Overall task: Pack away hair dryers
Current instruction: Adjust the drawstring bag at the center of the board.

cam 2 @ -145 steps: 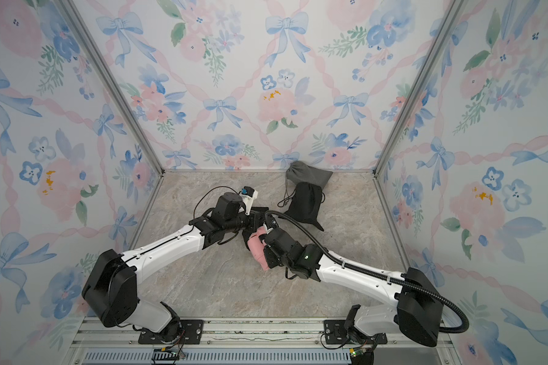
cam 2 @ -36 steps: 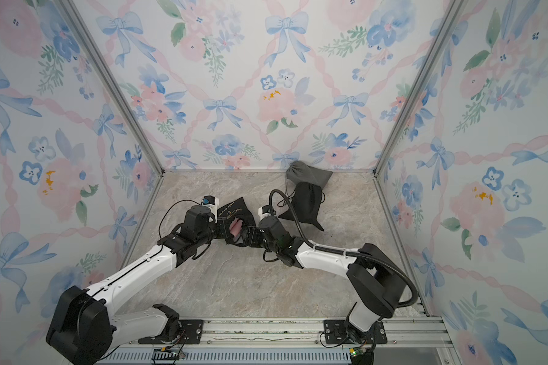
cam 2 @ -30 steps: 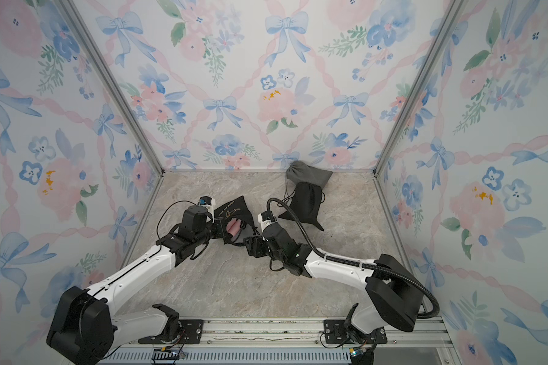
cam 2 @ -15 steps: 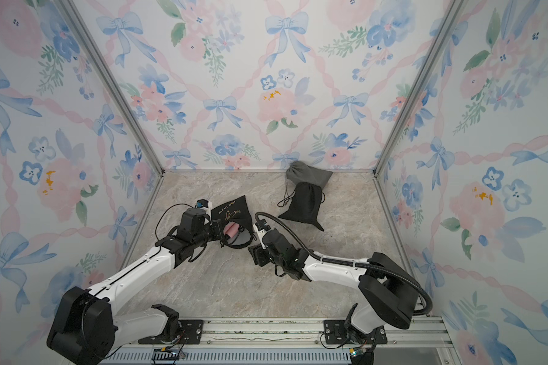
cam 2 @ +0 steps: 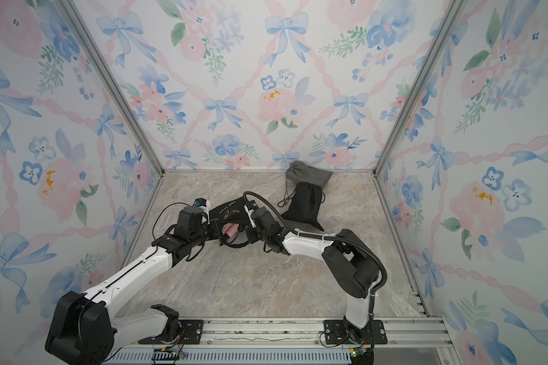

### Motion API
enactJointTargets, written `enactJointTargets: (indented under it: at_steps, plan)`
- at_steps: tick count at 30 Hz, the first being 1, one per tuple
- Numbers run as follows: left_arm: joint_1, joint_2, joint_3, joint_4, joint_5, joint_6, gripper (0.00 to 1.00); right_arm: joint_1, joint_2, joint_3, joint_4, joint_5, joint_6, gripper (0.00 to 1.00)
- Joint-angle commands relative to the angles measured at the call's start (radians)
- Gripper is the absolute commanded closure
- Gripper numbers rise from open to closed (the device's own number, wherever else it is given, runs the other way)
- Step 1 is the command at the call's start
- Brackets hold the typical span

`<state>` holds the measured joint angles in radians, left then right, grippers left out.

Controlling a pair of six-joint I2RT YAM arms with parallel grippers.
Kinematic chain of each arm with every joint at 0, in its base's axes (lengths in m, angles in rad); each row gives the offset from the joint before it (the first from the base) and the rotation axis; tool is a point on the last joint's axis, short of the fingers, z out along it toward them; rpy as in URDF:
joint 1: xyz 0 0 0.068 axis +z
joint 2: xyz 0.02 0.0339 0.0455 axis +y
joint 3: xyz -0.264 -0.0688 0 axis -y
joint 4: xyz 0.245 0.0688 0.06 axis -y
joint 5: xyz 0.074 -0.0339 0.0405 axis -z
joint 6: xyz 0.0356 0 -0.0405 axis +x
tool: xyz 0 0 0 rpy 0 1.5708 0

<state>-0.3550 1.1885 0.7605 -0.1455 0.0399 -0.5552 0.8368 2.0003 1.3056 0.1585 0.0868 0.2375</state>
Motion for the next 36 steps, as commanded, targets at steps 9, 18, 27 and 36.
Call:
enactJointTargets:
  at_steps: [9, 18, 27, 36]
  plan:
    - [0.073, 0.098, 0.337, -0.102, 0.038, 0.105, 1.0, -0.005, -0.206, 0.183, -0.279, -0.056, -0.053, 1.0]
    - [0.098, 0.214, 0.551, -0.14, 0.074, 0.162, 1.0, -0.048, -0.238, 0.345, -0.38, -0.053, -0.064, 1.0]
    - [0.102, 0.414, 0.708, -0.135, 0.116, 0.217, 1.0, -0.146, -0.123, 0.391, -0.266, -0.116, -0.097, 1.0]
    - [0.078, 0.472, 0.718, -0.121, 0.147, 0.201, 1.0, -0.163, -0.084, 0.282, -0.096, -0.185, -0.206, 1.0]
